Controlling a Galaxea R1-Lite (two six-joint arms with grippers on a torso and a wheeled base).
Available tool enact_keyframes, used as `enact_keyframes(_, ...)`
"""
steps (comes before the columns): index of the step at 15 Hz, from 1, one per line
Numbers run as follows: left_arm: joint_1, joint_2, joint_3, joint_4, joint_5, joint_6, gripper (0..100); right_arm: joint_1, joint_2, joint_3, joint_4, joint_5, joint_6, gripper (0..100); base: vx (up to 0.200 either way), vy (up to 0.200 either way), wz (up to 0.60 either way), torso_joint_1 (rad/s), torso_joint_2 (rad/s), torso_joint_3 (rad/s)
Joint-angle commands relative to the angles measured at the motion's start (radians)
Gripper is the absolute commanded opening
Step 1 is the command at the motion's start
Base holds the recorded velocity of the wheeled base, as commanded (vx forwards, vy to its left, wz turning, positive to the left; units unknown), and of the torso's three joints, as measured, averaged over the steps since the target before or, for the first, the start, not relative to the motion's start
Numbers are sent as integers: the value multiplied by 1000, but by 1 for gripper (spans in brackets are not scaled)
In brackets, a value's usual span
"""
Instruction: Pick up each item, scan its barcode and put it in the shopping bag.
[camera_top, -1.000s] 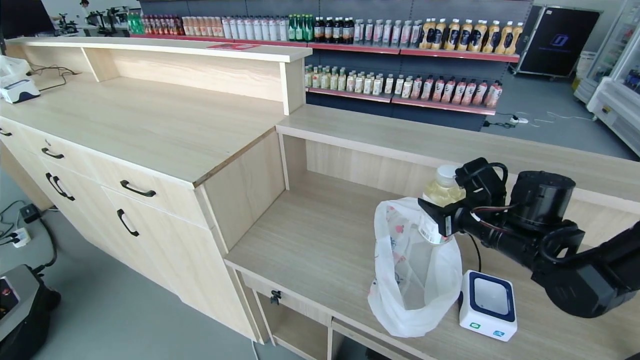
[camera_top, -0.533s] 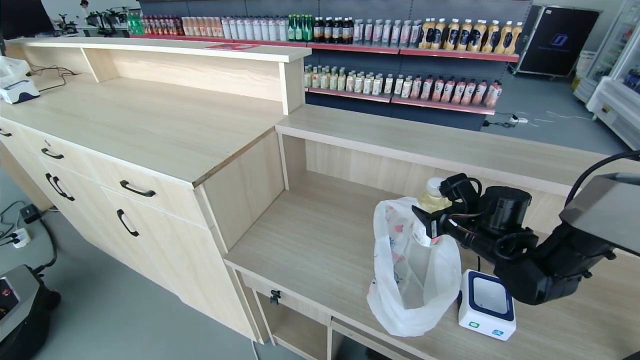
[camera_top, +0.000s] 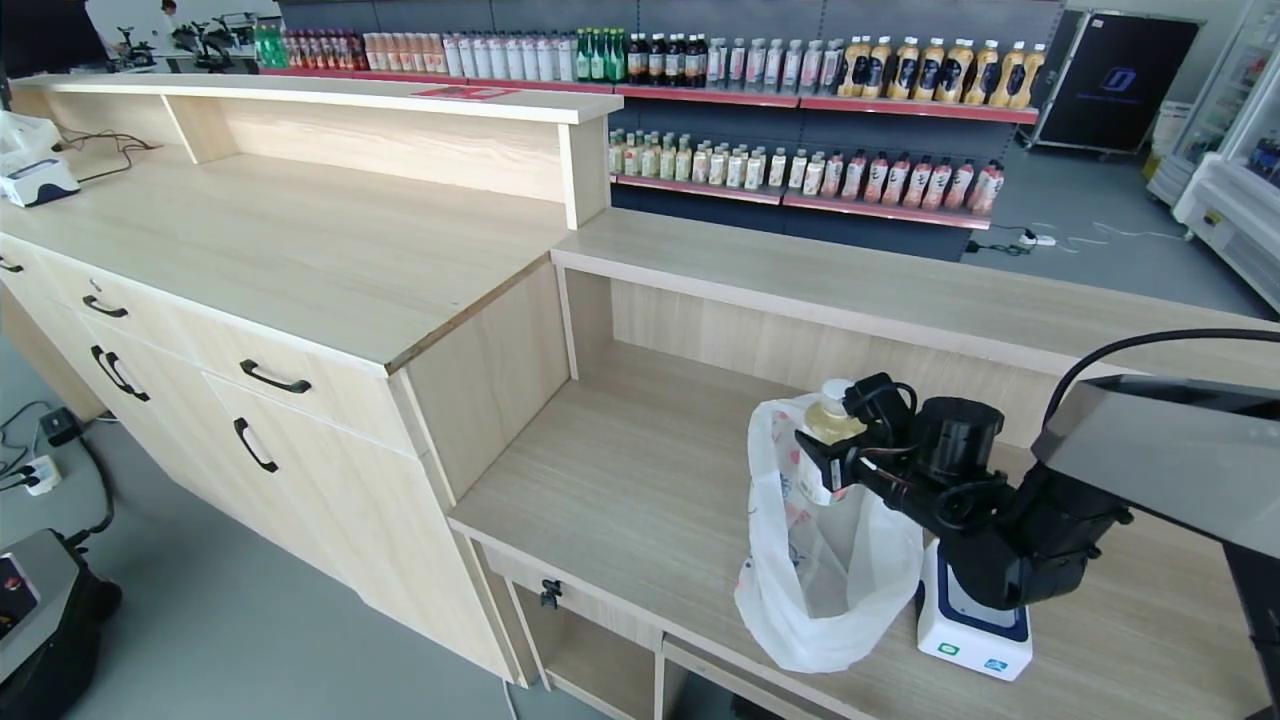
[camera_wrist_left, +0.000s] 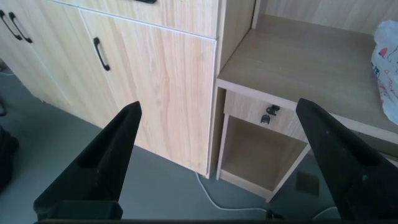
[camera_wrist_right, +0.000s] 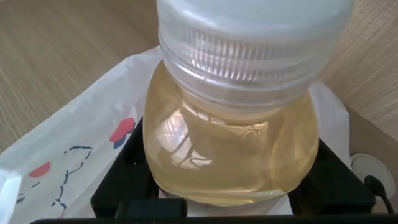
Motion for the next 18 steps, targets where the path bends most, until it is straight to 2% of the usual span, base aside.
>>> enact_keyframes(1,0,1,0,0,0,0,100,-1,46,-14,-3,0,-1,0,0,0,0,0,0,0)
enact_keyframes(10,0,0,0,0,0,0,100,2,147,-105,-42,16,35,0,0,0,0,0,0,0)
enact_keyframes(18,0,0,0,0,0,0,100,-1,179,-87,-52,16,35,0,0,0,0,0,0,0)
